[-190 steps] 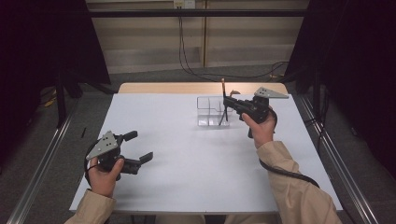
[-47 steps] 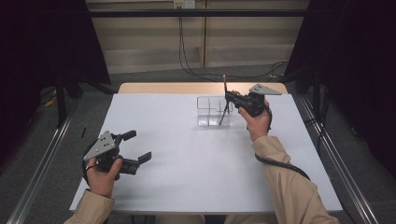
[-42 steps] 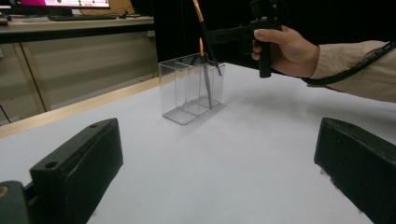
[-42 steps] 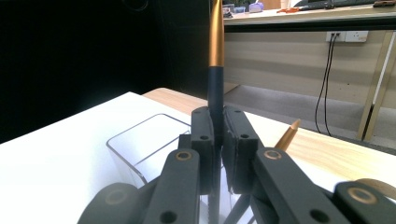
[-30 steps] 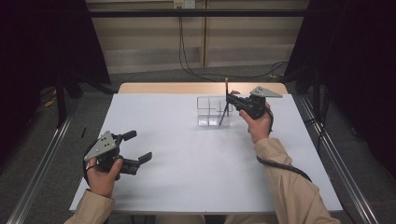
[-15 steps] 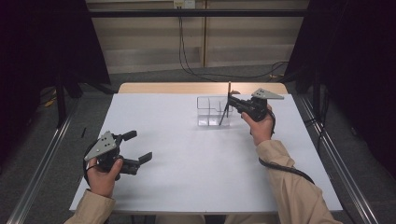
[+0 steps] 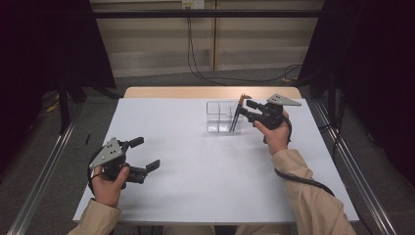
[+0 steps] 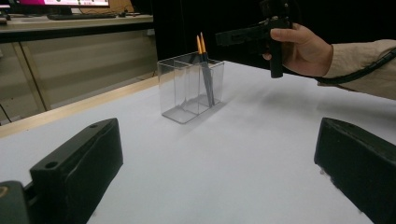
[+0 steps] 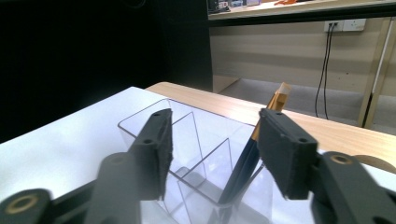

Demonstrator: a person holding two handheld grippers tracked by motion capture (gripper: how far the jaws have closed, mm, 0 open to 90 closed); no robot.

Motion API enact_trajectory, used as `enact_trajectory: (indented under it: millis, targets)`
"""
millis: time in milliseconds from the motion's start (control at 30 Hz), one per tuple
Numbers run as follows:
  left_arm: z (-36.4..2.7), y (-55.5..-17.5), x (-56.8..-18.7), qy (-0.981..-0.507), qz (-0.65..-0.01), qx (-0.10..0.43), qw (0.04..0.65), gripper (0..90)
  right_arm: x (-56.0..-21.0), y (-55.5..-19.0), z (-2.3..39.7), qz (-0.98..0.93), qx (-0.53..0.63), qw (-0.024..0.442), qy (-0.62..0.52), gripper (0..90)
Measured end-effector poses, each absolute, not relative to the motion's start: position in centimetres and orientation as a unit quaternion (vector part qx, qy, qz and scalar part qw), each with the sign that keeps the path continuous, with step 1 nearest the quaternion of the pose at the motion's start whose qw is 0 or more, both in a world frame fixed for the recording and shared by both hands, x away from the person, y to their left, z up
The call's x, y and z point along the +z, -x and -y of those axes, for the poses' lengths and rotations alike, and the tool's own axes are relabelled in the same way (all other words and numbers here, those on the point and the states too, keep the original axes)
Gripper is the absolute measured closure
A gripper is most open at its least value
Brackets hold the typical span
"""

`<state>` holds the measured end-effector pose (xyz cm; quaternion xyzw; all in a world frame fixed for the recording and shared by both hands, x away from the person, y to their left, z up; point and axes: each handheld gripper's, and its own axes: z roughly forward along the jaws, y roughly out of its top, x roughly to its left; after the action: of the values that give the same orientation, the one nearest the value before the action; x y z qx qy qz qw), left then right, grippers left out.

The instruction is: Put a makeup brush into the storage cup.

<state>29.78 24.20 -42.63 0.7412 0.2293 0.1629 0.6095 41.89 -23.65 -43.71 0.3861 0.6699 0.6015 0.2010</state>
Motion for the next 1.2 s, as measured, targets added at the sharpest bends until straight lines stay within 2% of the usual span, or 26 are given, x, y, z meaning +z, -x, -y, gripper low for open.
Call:
enact_trajectory:
  millis: [467,1200]
  targets:
    - [-24.2,-29.8,-42.6,-0.742,-0.23,0.164,0.608,0.9,-43.3,-41.1,23.5,-0.679,0.598,0.198,-0.378,27.9]
    - [-24.1,-29.7,-42.7,-0.741,-0.229,0.163,0.61,0.6,-43.2,-39.5,23.5,-0.686,0.594,0.195,-0.372,17.0]
